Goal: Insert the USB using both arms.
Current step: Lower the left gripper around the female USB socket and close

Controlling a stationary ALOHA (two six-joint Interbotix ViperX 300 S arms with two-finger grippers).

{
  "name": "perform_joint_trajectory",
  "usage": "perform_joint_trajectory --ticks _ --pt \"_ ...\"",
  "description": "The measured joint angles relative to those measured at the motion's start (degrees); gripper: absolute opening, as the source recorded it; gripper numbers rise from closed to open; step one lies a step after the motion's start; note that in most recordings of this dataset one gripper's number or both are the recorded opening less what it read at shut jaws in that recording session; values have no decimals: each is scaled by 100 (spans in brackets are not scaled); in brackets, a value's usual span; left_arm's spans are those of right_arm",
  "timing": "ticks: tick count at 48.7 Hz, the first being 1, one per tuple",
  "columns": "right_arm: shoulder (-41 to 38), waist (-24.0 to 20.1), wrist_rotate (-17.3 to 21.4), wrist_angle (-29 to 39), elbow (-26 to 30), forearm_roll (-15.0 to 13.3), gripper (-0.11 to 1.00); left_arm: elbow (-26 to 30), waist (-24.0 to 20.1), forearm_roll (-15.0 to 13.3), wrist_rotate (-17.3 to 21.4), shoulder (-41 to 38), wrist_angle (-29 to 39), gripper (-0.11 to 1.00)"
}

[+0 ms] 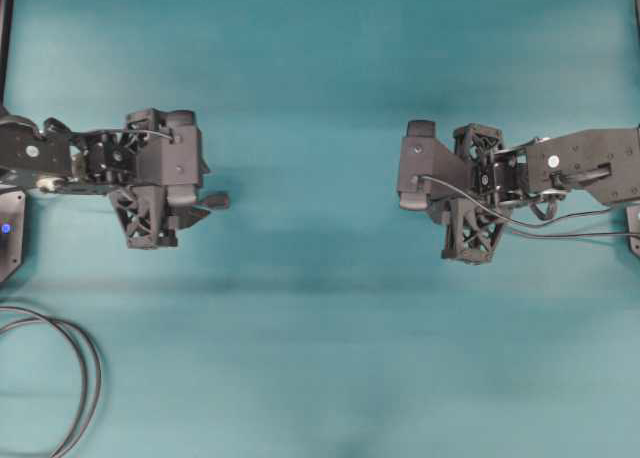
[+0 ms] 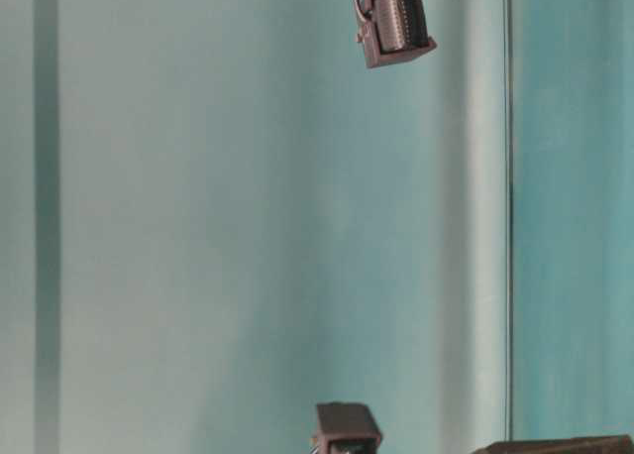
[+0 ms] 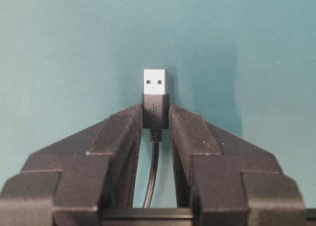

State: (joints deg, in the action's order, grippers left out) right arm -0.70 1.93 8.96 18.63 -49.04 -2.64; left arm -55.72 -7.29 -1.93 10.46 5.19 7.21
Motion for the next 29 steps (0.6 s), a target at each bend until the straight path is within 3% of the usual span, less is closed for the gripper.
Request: perform_joint_trajectory --ticks 20,29 --pt "-9 0 0 0 -9 0 20 149 193 0 0 -343 0 80" --pt "-9 0 -9 0 -9 0 20 132 193 0 0 -352 9 63"
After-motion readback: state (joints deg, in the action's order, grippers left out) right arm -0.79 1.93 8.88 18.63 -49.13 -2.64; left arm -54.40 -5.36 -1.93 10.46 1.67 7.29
